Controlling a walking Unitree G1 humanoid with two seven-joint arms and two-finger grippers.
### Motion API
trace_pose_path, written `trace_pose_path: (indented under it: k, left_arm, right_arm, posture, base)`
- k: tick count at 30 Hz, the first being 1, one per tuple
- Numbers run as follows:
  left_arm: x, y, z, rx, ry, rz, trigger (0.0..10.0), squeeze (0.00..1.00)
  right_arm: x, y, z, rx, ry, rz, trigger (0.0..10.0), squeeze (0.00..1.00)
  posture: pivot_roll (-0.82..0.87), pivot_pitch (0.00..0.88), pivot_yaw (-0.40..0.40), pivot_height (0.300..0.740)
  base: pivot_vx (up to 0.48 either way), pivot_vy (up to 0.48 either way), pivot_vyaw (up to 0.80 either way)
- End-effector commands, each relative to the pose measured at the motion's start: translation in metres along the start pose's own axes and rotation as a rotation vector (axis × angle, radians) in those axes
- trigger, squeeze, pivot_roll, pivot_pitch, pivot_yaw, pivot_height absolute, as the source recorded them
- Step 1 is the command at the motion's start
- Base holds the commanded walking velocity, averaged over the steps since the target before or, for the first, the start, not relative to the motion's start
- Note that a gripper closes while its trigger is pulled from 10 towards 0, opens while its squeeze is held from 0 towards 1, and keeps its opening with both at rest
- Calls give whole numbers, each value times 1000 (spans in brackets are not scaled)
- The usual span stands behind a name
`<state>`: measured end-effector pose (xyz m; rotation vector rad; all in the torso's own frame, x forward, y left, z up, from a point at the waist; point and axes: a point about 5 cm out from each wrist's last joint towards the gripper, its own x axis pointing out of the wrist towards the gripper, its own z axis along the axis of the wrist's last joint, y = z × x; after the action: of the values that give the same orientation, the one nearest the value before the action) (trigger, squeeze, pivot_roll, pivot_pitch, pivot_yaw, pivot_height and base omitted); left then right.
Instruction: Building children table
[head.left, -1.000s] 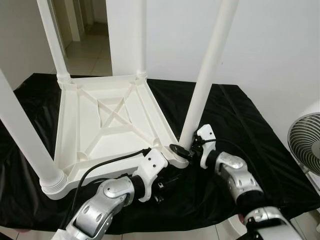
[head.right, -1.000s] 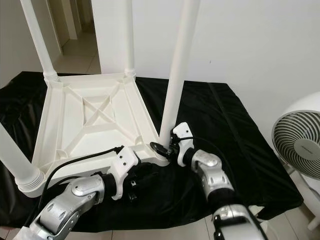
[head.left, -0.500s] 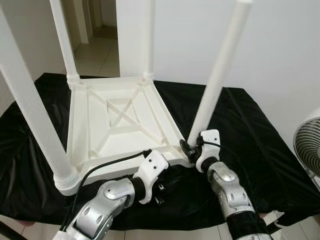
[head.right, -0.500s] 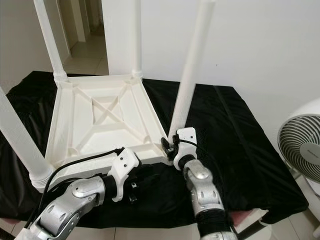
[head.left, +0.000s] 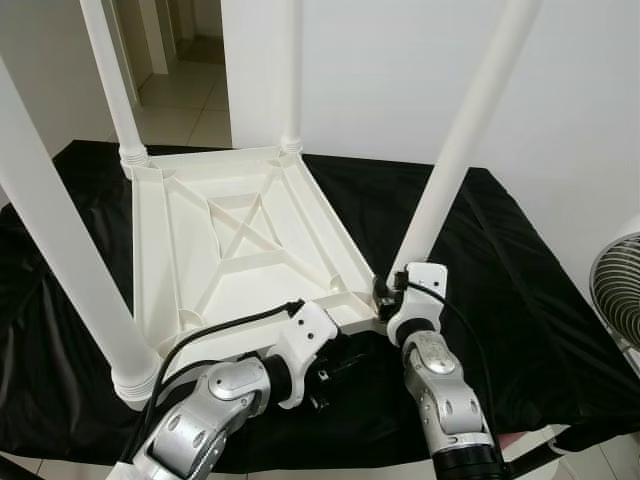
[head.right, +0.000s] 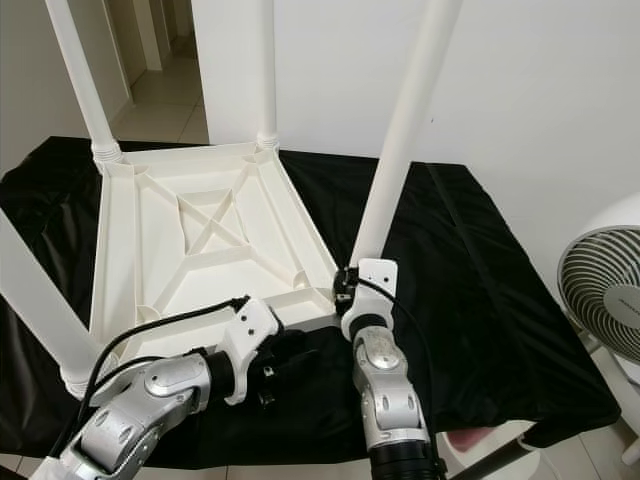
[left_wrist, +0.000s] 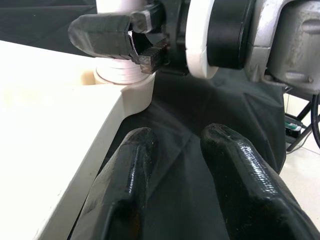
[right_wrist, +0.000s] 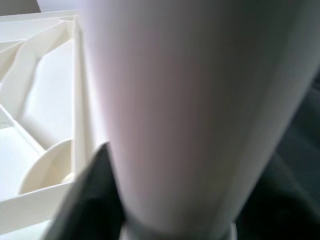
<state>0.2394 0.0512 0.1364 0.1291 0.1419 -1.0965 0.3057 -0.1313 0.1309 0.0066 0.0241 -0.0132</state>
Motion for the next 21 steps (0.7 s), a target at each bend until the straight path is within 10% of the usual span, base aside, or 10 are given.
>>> trace_pose_path:
  k: [1,13,14,21]
  left_arm:
    - [2,-5,-1,-6,7,-45,10000,0]
    - [2,-5,-2,-5,4,-36,10000,0]
    - [2,-4,-2,-3,4,-35,10000,0]
    - [1,-2,-1,3,6,-31,10000,0]
  right_arm:
    - [-1,-14,-7,7,36,2,10000,1000]
    - [4,-29,-4,41,49,261,10000,1000]
    - [4,-29,-3,0,39,362,10000,0]
    - [10,-31,-5,-184,31,654,10000,0]
  posture:
    - [1,24,-59,740]
    - [8,10,-67,740]
    - [12,6,-67,740]
    - [24,0,-67,740]
  base:
    - [0,0,0]
    - [0,0,0]
    - [0,0,0]
    - [0,0,0]
